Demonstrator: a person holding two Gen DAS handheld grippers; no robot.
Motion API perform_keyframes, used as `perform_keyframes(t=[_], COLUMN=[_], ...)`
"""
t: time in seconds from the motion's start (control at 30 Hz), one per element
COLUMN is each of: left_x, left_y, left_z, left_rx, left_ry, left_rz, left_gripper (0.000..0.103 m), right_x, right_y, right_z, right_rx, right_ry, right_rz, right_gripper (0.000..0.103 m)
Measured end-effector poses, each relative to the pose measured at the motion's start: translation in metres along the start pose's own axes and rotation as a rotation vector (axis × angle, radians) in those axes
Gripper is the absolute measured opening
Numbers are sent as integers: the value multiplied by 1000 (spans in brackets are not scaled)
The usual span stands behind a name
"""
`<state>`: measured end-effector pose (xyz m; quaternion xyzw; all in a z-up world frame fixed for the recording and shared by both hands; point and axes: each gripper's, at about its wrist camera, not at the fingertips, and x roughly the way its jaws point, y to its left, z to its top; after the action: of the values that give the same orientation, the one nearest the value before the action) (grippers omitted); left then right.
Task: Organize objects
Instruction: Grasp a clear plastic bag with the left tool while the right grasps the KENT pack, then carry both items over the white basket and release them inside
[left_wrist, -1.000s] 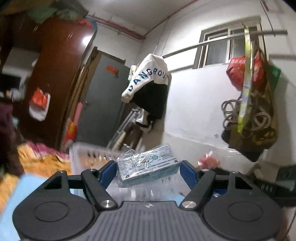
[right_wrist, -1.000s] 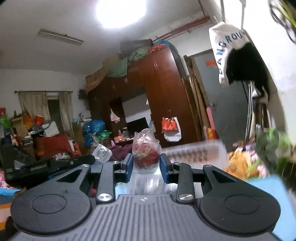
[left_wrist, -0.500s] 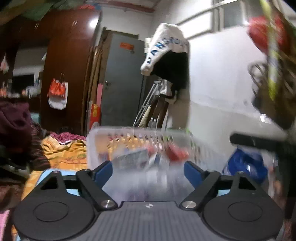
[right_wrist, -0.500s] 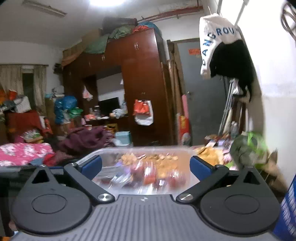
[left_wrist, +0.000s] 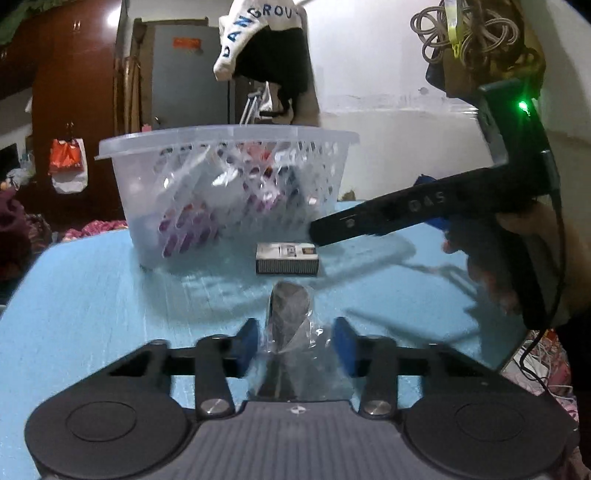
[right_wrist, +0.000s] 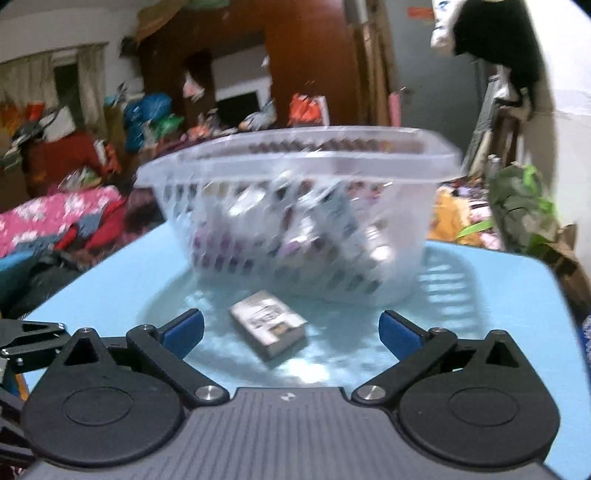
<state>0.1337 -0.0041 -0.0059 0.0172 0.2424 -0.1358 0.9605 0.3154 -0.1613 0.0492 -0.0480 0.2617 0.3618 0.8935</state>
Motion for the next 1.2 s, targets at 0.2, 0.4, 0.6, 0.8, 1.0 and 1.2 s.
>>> perform_keyframes(t=[0.2,0.4,0.6,0.8,1.0,1.2], left_x=[1,4,6,7,4,-6], left_y=[25,39,43,42,45,42], left_z=[3,2,0,-1,-2,-2], left_rx=[-51,-87,-108,-104,-128,-110], left_ry=[-12,-20,-30,-30,-52,-124], left_rz=[61,50,39,42,28,47], left_gripper=[40,41,43,44,42,40], right_x=[21,23,20,37,34,3], right_y=[11,12,7,18,20,11], right_z=[-5,-12,-10,-1,-3,-11], right_rx=[-72,-97,-77,-148,-161,-133], right_ry=[75,99,91,104,107,26], right_rz=[17,42,74,40,54,38], right_gripper=[85,39,40,76,49,49])
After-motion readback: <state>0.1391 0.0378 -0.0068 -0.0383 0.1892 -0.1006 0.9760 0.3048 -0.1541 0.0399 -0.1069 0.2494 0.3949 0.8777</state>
